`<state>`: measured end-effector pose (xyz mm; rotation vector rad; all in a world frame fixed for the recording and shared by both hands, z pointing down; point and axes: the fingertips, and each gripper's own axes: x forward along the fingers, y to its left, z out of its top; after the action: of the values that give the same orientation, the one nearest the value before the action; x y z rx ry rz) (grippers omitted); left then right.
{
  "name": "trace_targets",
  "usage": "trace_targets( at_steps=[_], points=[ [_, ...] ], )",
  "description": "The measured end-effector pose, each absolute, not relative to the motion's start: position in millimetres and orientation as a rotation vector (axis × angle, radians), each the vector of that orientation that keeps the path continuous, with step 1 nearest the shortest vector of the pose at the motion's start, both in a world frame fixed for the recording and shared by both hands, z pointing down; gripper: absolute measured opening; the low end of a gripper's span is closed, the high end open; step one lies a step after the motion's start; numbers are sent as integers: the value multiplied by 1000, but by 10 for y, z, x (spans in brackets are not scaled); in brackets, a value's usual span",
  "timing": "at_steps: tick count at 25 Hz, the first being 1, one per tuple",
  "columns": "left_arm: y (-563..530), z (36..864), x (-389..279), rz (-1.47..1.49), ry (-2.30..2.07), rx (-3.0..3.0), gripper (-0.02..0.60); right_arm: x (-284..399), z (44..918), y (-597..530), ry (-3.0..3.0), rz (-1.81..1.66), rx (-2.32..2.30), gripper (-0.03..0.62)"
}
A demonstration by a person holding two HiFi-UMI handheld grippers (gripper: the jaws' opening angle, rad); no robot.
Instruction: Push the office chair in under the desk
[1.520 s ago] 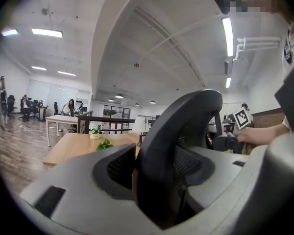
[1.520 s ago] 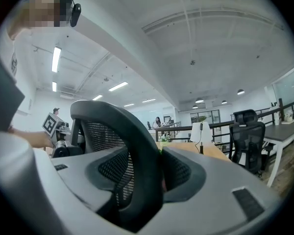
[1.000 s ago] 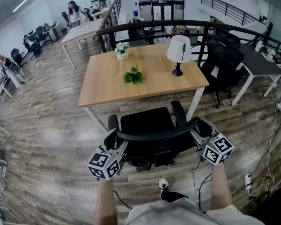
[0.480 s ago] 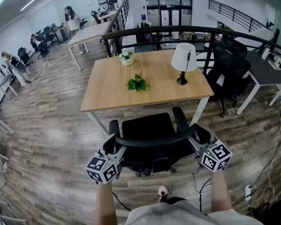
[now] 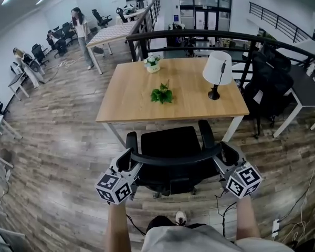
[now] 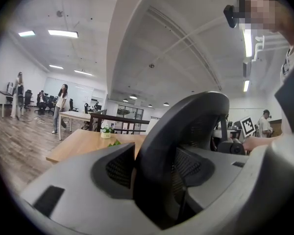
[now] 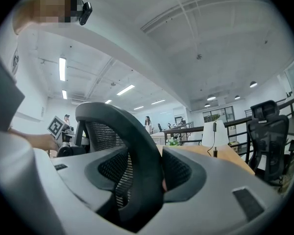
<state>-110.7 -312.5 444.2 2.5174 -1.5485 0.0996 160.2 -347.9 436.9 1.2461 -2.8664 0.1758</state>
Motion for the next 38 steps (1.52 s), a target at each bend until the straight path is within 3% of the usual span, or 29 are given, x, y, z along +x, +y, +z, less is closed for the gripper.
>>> trace_targets(
  at_steps=[38],
  points=[
    [-5291,4412,-1566,61,-1429,2605,276,1135,4288,-5582,-2842,236,1370,242]
  ],
)
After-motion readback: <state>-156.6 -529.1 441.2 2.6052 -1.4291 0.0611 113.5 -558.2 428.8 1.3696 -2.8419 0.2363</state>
